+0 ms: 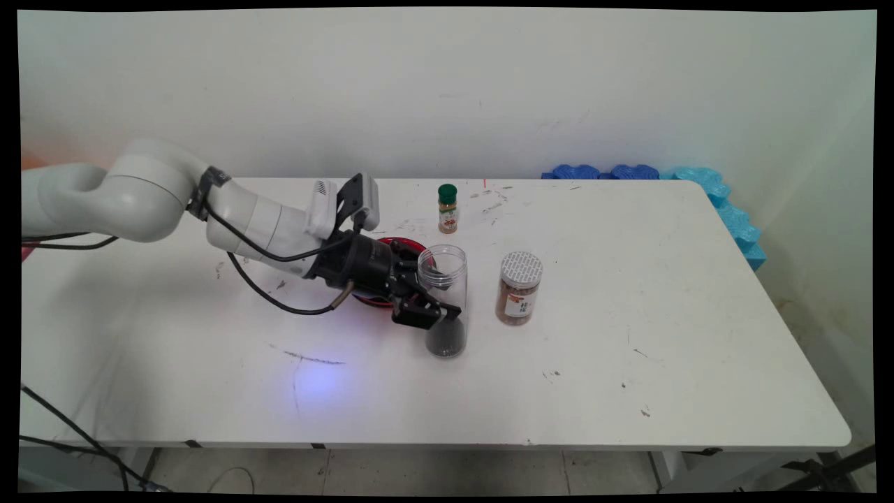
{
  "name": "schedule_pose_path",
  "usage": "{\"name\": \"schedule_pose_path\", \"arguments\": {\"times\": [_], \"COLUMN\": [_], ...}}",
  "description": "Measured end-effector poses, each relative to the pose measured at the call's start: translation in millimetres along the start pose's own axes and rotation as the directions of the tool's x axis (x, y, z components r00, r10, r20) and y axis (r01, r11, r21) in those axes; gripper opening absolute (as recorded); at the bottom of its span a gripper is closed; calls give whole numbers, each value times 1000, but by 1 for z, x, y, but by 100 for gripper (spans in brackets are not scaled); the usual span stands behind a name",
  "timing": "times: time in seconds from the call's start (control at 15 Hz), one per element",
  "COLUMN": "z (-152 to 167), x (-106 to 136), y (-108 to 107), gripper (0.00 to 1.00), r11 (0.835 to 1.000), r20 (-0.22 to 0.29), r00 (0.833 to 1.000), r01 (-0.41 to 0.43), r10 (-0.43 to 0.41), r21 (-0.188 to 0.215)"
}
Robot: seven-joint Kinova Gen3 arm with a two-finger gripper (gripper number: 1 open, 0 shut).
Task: Place the picked object on the table
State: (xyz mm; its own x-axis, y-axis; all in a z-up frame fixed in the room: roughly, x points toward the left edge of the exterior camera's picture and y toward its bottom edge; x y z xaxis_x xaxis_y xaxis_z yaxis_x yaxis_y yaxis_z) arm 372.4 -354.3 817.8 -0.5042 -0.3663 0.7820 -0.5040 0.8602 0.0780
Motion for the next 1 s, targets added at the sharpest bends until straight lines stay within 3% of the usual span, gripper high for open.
{"name": "schedule_pose_path", "arguments": {"times": [0.87,0.93,1.0], "z": [9,10,10], "x": [-8,-8,-8], "y": [-1,-1,-1], "gripper": [0,100,100], "r11": [1000,1000,1000], "r20": [15,16,17], "r00": [1000,1000,1000], "r01": [7,7,8], "r10": [-7,-8,-8], "r21": [7,7,6]}}
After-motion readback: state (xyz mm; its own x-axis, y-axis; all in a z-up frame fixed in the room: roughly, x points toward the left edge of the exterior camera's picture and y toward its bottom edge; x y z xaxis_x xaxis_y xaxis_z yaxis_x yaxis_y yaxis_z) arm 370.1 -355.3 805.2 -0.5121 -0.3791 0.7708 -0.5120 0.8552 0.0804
